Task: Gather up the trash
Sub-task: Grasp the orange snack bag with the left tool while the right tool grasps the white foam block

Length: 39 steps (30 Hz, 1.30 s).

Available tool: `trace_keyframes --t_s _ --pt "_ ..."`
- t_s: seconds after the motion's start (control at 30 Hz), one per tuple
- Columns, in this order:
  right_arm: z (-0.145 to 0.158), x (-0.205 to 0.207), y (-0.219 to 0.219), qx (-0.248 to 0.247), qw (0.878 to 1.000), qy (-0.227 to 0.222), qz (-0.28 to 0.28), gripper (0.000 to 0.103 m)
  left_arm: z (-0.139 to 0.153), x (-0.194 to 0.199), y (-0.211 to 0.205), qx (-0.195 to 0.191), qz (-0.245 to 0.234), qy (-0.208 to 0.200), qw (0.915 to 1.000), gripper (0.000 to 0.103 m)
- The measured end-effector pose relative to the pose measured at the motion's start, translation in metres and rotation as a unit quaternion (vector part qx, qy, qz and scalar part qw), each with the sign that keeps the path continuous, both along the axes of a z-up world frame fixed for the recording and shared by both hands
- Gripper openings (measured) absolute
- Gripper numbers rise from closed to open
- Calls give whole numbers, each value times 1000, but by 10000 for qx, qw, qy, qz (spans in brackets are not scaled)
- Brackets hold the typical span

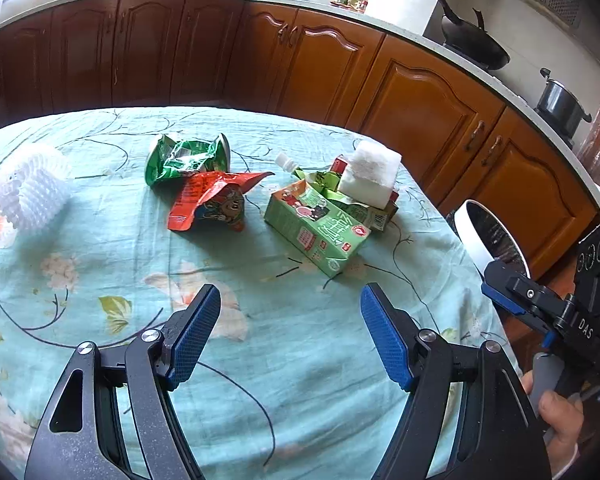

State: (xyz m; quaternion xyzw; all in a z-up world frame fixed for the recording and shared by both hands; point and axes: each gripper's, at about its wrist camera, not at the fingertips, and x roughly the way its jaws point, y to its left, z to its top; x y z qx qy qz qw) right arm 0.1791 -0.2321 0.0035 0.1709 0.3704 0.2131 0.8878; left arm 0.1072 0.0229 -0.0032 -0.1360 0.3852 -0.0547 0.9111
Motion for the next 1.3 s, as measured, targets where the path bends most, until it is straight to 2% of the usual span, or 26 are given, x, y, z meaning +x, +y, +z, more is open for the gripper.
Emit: trace_keyframes --t_s 0.23,0.47,0.7,0.73,0.8,0.87,0.9,0.93,1.0,1.07,1.3 --pt "7 24 19 100 9998 -59 143 96 4 10 21 171 234 -21 9996 74" --pt "7 58 37 218 9996 -5 166 95 4 37 35 488 330 37 9983 74" --pt "-5 84 55 161 9996 198 109 77 -3 63 39 625 355 97 9974 72" --pt "-8 87 56 182 9995 241 99 76 -4 65 38 652 349 88 9972 70" --pt "-12 93 58 216 9993 296 81 72 -7 70 37 659 279 138 9973 52" --pt "-17 96 58 249 9990 360 67 56 -11 74 37 610 200 219 9977 38" --pt "-18 97 57 266 9989 384 62 45 -13 75 37 599 167 246 9978 31" --pt "-18 96 55 306 9989 355 58 43 -14 76 36 600 148 261 9977 28" --pt "-16 92 52 290 9992 253 51 37 -15 76 36 586 115 264 9979 14" --pt "-11 88 50 284 9994 176 62 34 -14 75 35 573 103 254 9980 9" --pt "6 65 28 369 9993 -62 67 31 -3 62 37 442 99 123 9989 3"
